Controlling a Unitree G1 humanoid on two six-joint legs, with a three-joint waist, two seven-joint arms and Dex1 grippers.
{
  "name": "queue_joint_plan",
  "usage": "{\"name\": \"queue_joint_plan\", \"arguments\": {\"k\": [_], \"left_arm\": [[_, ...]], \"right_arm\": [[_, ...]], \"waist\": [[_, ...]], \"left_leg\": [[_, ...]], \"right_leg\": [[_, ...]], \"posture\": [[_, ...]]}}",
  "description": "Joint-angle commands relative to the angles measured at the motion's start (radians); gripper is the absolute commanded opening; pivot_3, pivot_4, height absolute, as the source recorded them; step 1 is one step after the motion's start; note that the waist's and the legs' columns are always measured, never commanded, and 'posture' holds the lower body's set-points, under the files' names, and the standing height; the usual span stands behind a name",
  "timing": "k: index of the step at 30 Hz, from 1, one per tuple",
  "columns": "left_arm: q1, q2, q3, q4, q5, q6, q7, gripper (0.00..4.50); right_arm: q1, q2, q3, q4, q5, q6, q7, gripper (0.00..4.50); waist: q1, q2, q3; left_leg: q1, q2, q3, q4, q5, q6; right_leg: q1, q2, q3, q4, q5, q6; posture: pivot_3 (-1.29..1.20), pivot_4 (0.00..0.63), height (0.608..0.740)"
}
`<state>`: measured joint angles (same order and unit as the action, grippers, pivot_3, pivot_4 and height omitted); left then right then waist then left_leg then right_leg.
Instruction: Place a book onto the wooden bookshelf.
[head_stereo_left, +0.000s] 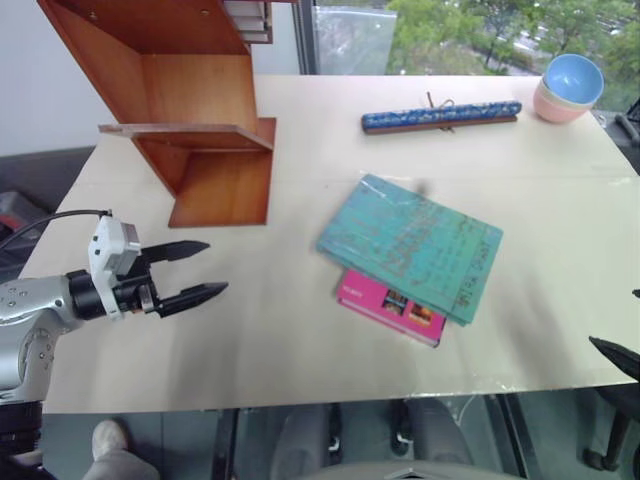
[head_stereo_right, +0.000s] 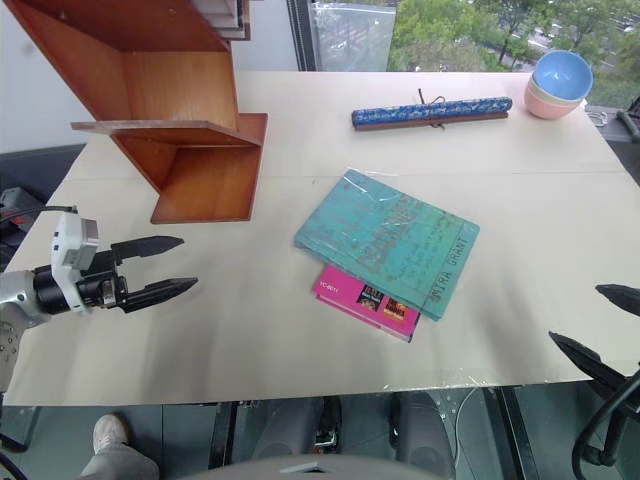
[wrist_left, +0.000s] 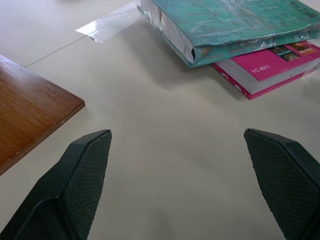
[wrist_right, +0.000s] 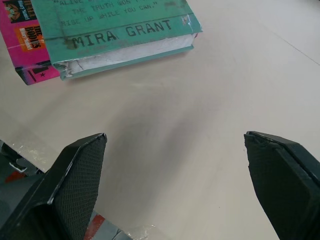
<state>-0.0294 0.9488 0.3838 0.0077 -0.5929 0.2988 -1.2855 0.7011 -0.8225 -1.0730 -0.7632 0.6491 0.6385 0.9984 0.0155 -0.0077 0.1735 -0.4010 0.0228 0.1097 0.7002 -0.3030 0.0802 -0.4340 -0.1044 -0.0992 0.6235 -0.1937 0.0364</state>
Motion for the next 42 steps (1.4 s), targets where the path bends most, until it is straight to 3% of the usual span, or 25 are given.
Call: {"name": "queue_joint_plan", "arguments": {"k": [1, 2, 4, 12, 13, 20, 25, 35, 42], "left_arm": [[-0.022, -0.003, 0.000, -0.068, -0.040, 0.020, -0.007, 4.44], [-0.038, -0.010, -0.014, -0.099, -0.065, 0.044, -0.010, 4.44], [-0.073, -0.022, -0.038, -0.140, -0.102, 0.081, -0.015, 4.50], [-0.107, -0.040, -0.096, -0.209, -0.128, 0.107, -0.040, 4.50], [-0.106, -0.044, -0.103, -0.222, -0.132, 0.112, -0.038, 4.50], [-0.094, -0.068, -0.120, -0.294, -0.149, 0.134, -0.008, 4.50], [-0.056, -0.076, -0.110, -0.326, -0.150, 0.148, 0.007, 4.50], [-0.039, -0.086, -0.121, -0.332, -0.153, 0.179, 0.043, 4.50], [-0.021, -0.115, -0.112, -0.350, -0.202, 0.301, 0.164, 4.50]], "right_arm": [[-0.030, -0.026, 0.023, -0.014, 0.015, 0.018, -0.022, 4.50], [-0.049, -0.038, 0.054, -0.027, 0.031, 0.043, -0.042, 4.50], [-0.100, -0.060, 0.122, -0.034, 0.056, 0.094, -0.090, 3.98], [-0.270, -0.108, 0.468, -0.045, 0.010, 0.171, -0.234, 0.34], [-0.291, -0.112, 0.524, -0.039, -0.014, 0.166, -0.250, 0.06], [-0.399, -0.115, 0.784, 0.039, -0.163, 0.115, -0.309, 0.06], [-0.461, -0.075, 0.855, 0.020, -0.145, 0.071, -0.278, 0.06], [-0.657, 0.058, 1.137, 0.015, -0.159, 0.074, -0.306, 0.06], [-0.679, 0.115, 1.172, -0.004, -0.154, 0.057, -0.311, 0.06]], "waist": [[0.000, 0.000, 0.000], [0.000, -0.001, 0.000], [0.000, -0.001, 0.000], [-0.002, -0.001, 0.001], [-0.002, -0.001, 0.001], [0.000, -0.001, 0.001], [-0.002, -0.001, 0.001], [-0.002, -0.001, 0.001], [-0.002, -0.001, 0.001]], "left_leg": [[0.000, 0.000, 0.000, 0.000, 0.000, 0.000], [0.000, 0.000, 0.000, 0.000, 0.000, 0.000], [0.001, 0.000, 0.000, 0.000, 0.000, 0.000], [0.002, 0.000, 0.001, 0.000, 0.003, 0.004], [0.002, 0.000, 0.001, 0.000, 0.003, 0.004], [0.001, -0.001, 0.002, 0.001, 0.003, 0.004], [0.002, -0.001, 0.002, 0.001, 0.003, 0.004], [0.002, 0.000, 0.002, 0.001, 0.003, 0.004], [0.002, -0.001, 0.002, 0.001, 0.003, 0.004]], "right_leg": [[0.000, 0.000, 0.000, 0.000, 0.000, 0.000], [0.000, 0.000, 0.000, 0.000, 0.000, 0.000], [0.001, 0.000, 0.000, 0.000, 0.000, 0.000], [0.001, 0.002, 0.001, 0.002, 0.000, 0.000], [0.001, 0.003, 0.001, 0.002, 0.000, 0.000], [0.001, 0.005, 0.000, 0.001, 0.000, 0.000], [0.001, 0.007, -0.001, 0.002, 0.000, 0.001], [0.001, 0.007, -0.001, 0.002, 0.000, 0.001], [0.001, 0.007, -0.001, 0.002, 0.000, 0.000]], "posture": [[0.00, 0.150, 0.738], [0.00, 0.150, 0.738], [0.00, 0.150, 0.738], [0.00, 0.150, 0.738], [0.00, 0.150, 0.738], [0.00, 0.150, 0.738], [0.00, 0.150, 0.738], [0.00, 0.150, 0.738], [0.00, 0.150, 0.738]]}}
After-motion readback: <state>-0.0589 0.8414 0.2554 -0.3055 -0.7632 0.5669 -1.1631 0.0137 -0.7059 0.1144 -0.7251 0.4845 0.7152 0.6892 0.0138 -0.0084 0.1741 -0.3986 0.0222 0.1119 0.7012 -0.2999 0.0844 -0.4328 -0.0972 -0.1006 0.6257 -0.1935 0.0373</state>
